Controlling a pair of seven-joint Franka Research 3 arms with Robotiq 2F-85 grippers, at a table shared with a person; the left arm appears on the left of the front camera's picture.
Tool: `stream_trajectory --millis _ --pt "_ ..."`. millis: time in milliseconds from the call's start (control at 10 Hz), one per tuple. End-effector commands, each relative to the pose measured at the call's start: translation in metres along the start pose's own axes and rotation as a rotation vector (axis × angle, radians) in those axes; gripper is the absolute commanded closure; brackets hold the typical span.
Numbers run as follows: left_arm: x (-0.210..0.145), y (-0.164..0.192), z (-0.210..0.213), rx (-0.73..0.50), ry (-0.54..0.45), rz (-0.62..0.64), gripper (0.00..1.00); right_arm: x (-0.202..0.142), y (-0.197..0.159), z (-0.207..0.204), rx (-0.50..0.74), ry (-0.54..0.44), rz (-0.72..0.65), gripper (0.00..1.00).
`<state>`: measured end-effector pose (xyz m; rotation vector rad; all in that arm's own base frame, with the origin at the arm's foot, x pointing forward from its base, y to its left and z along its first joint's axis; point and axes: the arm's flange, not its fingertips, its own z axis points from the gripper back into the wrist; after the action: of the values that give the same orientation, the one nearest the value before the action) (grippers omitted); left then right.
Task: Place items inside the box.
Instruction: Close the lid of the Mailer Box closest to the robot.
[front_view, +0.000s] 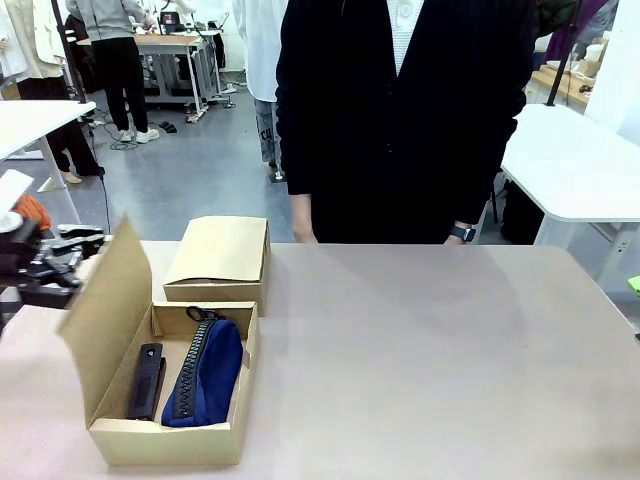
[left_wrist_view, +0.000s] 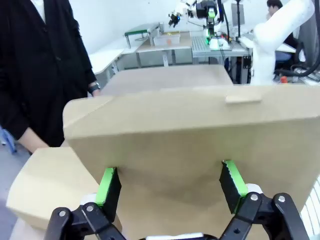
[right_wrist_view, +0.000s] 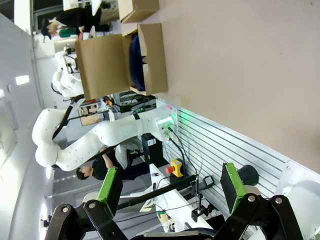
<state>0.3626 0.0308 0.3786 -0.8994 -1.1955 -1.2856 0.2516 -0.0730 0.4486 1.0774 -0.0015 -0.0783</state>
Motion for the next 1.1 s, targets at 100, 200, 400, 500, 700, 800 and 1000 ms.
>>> stream_trajectory --millis 100,200,400,500,700,800,1000 --pt "-0.02 -0.089 -0.08 0.016 0.092 -0.067 0.0 0.001 0.004 0.0 0.012 -0.005 -0.004 0.0" --pt "-0.033 -0.098 -0.091 -0.006 0.13 -0.066 0.0 0.001 0.004 0.0 0.012 -0.005 -0.004 0.0" --pt "-0.047 -0.112 -0.104 -0.027 0.197 -0.117 0.0 0.001 0.004 0.0 0.012 -0.005 -0.004 0.0" --pt "-0.05 -0.114 -0.105 -0.037 0.21 -0.115 0.0 0.001 0.004 0.0 0.012 -0.005 -0.004 0.0" --pt "-0.058 -0.115 -0.104 -0.048 0.261 -0.115 0.0 0.001 0.004 0.0 0.012 -0.005 -0.004 0.0" --pt "-0.059 -0.115 -0.102 -0.046 0.266 -0.115 0.0 0.001 0.004 0.0 0.012 -0.005 -0.004 0.0" --pt "-0.043 -0.106 -0.083 -0.017 0.223 -0.103 0.0 0.001 0.004 0.0 0.012 -0.005 -0.004 0.0"
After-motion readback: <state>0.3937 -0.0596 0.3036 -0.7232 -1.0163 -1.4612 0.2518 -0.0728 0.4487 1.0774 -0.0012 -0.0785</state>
